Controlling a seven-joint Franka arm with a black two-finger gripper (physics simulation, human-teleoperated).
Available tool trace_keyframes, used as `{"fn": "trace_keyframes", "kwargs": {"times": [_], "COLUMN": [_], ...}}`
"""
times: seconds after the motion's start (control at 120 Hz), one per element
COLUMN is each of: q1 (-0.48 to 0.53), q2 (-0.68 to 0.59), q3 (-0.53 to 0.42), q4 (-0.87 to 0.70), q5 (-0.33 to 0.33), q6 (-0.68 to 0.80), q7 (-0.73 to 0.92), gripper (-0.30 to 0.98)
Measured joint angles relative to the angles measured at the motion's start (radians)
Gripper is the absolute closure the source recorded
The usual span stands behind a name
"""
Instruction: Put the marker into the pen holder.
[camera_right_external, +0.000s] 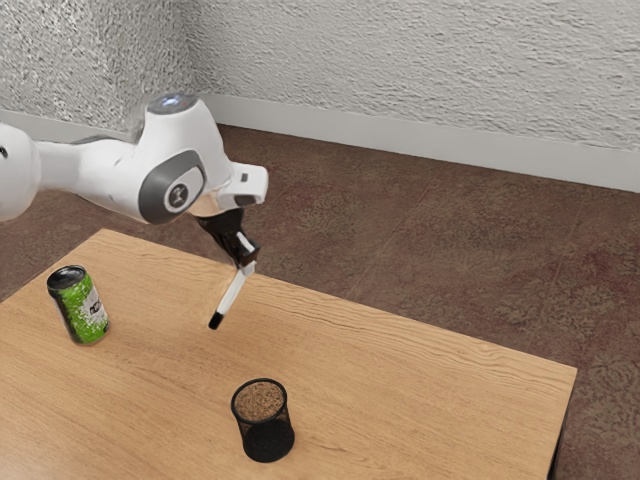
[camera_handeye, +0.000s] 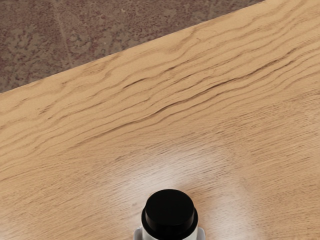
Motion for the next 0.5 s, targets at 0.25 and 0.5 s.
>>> {"fn": "trace_keyframes", "kwargs": {"times": [0.25,0.5], "q1": [-0.112,-0.094], "q2": [-0.060,-0.142], "q3": [-0.059,-0.152], "q4": [0.001,-0.069], "q5": [-0.041,-0.075], "q6": [-0.039,-0.085], "q7": [-0.016,-0.030], "gripper": [0.79,0.79]}}
